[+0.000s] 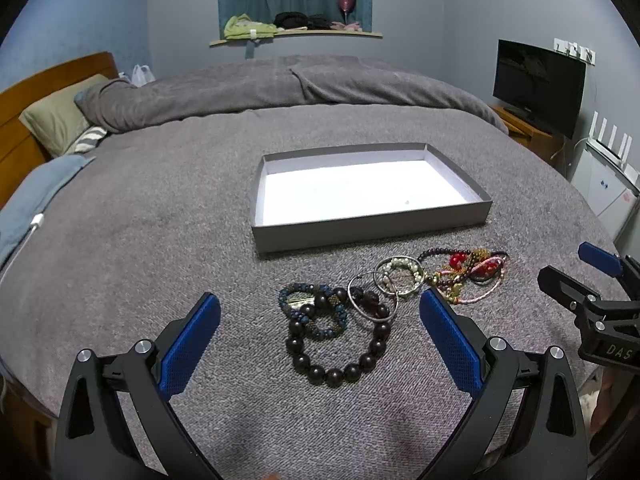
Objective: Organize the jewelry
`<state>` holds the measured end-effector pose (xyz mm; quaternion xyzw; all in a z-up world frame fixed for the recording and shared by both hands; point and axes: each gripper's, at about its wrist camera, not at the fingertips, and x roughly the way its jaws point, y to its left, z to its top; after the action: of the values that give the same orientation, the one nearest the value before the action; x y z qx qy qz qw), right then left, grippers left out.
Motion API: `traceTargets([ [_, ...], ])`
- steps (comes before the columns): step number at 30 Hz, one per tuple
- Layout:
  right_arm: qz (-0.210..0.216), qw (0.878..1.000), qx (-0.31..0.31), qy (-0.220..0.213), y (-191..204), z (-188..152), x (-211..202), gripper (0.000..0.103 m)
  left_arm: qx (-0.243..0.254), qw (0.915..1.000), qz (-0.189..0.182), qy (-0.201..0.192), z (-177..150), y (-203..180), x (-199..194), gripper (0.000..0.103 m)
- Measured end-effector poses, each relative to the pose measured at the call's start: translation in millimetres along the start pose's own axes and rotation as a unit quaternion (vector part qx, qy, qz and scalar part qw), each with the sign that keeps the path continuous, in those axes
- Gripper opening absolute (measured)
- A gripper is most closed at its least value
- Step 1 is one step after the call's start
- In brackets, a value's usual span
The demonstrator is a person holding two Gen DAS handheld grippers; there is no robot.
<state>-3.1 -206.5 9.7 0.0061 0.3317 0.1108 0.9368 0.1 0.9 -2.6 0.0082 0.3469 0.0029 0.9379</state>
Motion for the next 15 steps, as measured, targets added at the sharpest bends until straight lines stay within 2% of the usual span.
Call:
traceTargets([
  [15, -0.001, 1.0, 0.0, 0.002, 0.8, 0.2, 1.6, 0.098, 0.001, 1.0, 0.001, 0.002, -0.2, 1.1, -1.9, 0.099],
])
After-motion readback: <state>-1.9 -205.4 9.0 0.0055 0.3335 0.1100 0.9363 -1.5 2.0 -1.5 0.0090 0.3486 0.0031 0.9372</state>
